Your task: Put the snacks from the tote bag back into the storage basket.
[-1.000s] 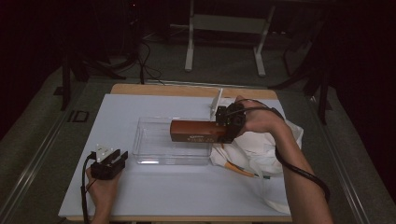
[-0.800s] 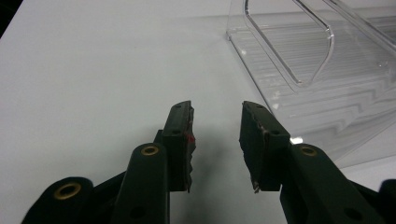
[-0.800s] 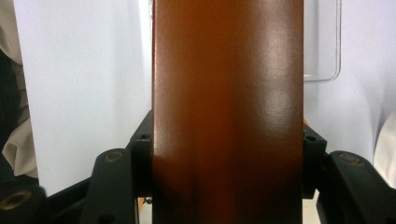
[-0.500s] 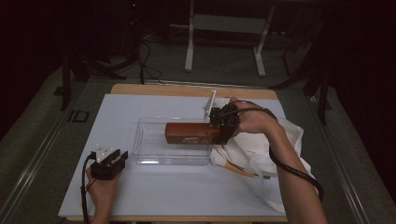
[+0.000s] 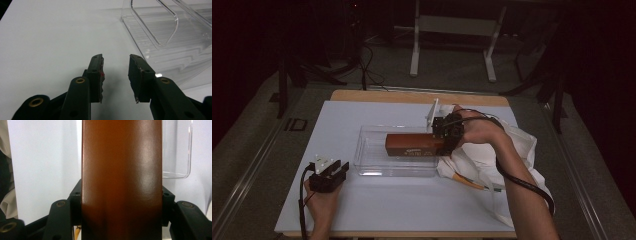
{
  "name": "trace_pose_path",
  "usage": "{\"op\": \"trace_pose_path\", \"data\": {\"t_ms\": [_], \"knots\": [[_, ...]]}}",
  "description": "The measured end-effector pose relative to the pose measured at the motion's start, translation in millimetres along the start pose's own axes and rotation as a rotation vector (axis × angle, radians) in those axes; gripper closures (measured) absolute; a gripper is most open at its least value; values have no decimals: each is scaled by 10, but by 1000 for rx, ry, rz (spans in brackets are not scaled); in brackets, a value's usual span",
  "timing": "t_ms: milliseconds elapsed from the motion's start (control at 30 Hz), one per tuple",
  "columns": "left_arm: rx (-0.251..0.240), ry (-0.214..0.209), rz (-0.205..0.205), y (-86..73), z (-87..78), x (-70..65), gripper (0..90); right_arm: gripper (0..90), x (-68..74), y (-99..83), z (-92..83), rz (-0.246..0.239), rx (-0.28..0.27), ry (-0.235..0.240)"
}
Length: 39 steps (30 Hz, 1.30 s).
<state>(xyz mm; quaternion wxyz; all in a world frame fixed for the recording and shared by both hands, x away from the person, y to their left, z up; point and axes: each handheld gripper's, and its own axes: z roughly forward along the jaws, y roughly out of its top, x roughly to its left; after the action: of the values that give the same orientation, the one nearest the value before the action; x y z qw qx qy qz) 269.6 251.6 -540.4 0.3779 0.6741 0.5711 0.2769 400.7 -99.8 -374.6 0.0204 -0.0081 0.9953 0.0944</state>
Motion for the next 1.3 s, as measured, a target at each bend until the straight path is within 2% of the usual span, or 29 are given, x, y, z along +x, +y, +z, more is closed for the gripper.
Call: {"op": "trace_pose_path", "data": {"t_ms": [767, 1300], "knots": [[0, 0, -1, 0, 0, 1, 646, 431, -5, 101, 112, -8, 6, 26], [-1, -1, -1, 0, -1, 2, 646, 430, 24, 221, 291, -32, 27, 53]]}}
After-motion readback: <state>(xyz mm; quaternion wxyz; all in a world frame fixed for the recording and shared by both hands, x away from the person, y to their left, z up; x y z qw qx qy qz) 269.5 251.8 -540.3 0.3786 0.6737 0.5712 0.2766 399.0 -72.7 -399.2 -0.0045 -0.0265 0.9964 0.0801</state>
